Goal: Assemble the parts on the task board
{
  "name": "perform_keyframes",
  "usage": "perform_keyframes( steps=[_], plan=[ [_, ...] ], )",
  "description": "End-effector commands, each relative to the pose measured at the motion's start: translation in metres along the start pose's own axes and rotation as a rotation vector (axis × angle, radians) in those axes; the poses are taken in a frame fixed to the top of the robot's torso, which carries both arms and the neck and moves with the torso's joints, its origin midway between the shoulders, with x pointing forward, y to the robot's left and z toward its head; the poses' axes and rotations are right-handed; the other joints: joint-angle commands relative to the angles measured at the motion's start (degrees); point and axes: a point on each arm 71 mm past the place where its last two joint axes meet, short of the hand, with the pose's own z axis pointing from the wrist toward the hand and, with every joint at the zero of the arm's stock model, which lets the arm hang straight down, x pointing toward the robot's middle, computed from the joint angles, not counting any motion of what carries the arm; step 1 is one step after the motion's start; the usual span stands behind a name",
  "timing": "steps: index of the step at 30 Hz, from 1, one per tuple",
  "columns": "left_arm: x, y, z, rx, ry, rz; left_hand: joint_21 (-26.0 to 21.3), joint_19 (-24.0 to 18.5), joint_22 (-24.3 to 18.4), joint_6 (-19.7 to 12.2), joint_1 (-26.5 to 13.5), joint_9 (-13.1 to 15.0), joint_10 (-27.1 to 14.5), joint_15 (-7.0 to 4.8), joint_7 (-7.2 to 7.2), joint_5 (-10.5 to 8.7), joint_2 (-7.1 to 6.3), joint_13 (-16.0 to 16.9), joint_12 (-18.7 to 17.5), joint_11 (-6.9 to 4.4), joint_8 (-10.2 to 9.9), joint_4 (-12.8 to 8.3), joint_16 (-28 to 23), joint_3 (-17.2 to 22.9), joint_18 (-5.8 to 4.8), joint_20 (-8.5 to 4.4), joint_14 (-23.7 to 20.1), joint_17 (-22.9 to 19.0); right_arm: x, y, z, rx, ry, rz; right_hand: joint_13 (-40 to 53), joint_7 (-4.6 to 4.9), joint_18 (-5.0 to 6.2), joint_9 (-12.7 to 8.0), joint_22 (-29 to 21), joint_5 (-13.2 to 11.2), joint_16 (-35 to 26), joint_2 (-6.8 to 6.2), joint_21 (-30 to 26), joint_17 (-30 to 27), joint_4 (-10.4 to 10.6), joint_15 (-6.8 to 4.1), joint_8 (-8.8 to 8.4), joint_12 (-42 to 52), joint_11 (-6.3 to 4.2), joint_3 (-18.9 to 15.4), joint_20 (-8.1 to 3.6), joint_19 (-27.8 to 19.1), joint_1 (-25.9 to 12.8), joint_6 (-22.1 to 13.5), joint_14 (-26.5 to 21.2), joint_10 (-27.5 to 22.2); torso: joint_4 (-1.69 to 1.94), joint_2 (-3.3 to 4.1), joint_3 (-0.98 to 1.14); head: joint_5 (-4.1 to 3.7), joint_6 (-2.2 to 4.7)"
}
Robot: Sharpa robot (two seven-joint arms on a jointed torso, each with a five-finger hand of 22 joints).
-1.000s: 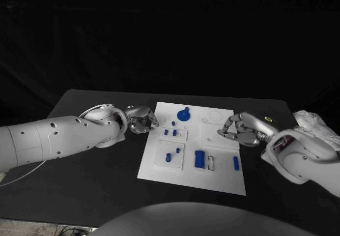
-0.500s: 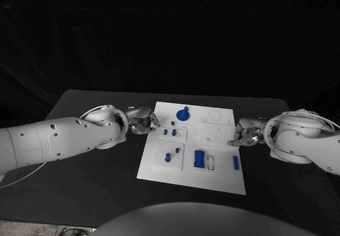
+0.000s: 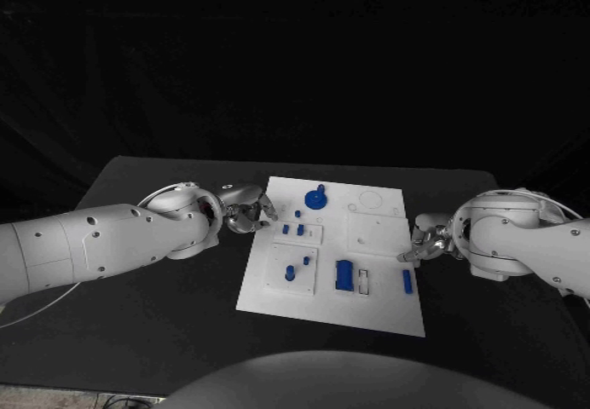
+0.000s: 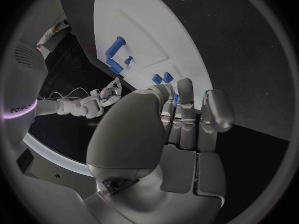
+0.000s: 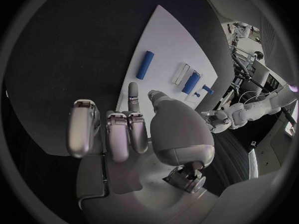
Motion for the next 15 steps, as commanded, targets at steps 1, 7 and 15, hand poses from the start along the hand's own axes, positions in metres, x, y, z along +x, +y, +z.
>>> perform_keyframes(
  steps=[1,7,15],
  plan=[
    [-0.0007,-0.0018,0.0014,0.006,-0.008,-0.005,0.1,-0.1,8.8,0.0,0.3,0.1,0.2,0.11,0.09,0.17,0.25,-0.1,-0.3,-0.12,0.2,-0.1,-0.3,0.3,0.36,0.11,-0.3,0.0,0.0030,-0.0010,0.0002,0.028,0.040,-0.014,15.1,0.02,-0.28,0.8,10.2,-2.4,0.2,0.43,-0.5,15.1,0.2,-0.51,-0.64,0.2,-0.46,-0.6,-0.42,0.0,-1.7,0.7,6.0,6.1,0.07,0.04,0.07,0.04,0.00],
    [-0.0006,-0.0022,0.0025,0.007,-0.008,-0.005,0.1,0.0,8.8,0.0,0.3,0.1,0.2,0.10,0.10,0.16,0.24,-0.1,-0.3,-0.10,0.2,-0.1,-0.3,0.3,0.36,0.11,-0.3,0.0,0.0040,-0.0008,0.0013,0.029,0.047,-0.010,15.1,-0.21,-0.24,2.2,10.1,-4.0,0.2,0.98,-0.8,15.1,0.2,-0.69,-0.98,0.2,-0.65,-1.1,-0.59,0.0,-3.2,1.4,6.0,6.1,0.05,0.06,0.04,0.10,0.00],
    [-0.0004,-0.0024,0.0030,0.007,-0.007,-0.005,0.1,0.0,8.8,0.0,0.3,0.1,0.2,0.10,0.10,0.16,0.24,-0.1,-0.3,-0.10,0.2,-0.1,-0.3,0.3,0.36,0.11,-0.3,0.0,0.0117,-0.0014,0.0058,0.033,0.064,-0.003,15.1,-0.14,-0.10,2.8,9.9,-4.7,0.2,1.08,-1.5,15.1,-0.3,-0.70,-1.73,0.2,-0.62,-1.1,-0.63,-0.3,-3.1,1.0,6.0,6.1,-0.06,0.06,0.09,0.57,0.00]
  ],
)
